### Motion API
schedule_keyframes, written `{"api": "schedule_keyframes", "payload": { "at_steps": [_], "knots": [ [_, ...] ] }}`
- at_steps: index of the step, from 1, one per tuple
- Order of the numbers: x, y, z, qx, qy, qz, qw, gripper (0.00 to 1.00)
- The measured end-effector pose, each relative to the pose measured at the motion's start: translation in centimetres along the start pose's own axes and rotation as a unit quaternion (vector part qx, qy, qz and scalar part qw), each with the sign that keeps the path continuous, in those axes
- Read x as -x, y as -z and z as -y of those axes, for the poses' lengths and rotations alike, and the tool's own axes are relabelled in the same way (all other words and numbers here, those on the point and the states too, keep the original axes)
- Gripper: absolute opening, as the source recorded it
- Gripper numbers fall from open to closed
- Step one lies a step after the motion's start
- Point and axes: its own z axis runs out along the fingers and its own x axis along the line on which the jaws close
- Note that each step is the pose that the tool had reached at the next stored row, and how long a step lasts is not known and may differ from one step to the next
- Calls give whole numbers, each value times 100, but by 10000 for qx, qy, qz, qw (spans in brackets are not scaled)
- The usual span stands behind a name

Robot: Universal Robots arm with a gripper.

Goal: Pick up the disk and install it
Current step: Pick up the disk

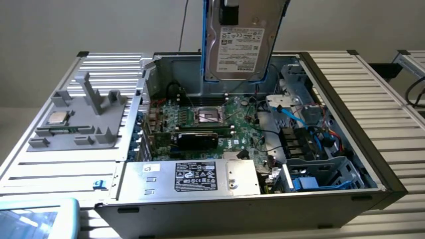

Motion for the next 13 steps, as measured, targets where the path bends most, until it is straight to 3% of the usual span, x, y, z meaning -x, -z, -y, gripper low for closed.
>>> {"api": "schedule_keyframes", "payload": {
  "at_steps": [6,13],
  "knots": [
    [-127,3,198,0,1,0,10000,37],
    [-265,9,348,-1,0,0,10000,37]
  ]
}}
